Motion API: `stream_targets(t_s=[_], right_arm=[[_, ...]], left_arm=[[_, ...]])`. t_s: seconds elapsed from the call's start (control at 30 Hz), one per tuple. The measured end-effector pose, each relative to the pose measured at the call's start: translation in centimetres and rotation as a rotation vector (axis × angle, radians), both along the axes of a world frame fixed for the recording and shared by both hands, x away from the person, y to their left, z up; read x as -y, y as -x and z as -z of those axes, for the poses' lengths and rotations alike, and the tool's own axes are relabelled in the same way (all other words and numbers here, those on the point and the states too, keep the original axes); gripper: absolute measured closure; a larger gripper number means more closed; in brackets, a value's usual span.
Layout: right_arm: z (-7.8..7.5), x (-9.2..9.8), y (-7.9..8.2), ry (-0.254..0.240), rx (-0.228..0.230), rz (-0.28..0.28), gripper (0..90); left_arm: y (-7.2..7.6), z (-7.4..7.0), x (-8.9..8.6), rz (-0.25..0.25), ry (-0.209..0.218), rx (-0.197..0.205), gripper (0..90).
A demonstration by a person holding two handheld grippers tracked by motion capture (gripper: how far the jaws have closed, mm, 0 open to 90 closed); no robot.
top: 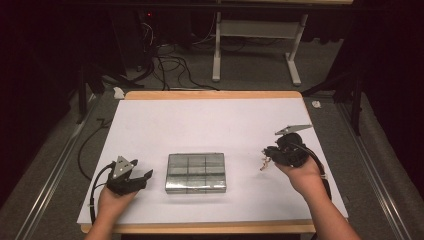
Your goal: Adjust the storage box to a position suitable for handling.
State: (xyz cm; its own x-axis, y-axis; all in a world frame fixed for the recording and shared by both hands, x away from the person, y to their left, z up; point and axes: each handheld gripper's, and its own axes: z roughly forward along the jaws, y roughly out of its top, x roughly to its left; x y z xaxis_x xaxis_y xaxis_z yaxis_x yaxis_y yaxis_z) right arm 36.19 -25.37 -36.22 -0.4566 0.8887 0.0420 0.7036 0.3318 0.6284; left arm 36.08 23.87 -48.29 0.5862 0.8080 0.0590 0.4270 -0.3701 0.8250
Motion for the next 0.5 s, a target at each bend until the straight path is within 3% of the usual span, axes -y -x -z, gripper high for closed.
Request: stream_targets(t_s=[0.5], right_arm=[[-0.5,2.9,4.5,-0.004,0.010,0.033,81.2]], left_arm=[[0.0,0.0,0.1,-0.003,-0.008,0.003,30.2]])
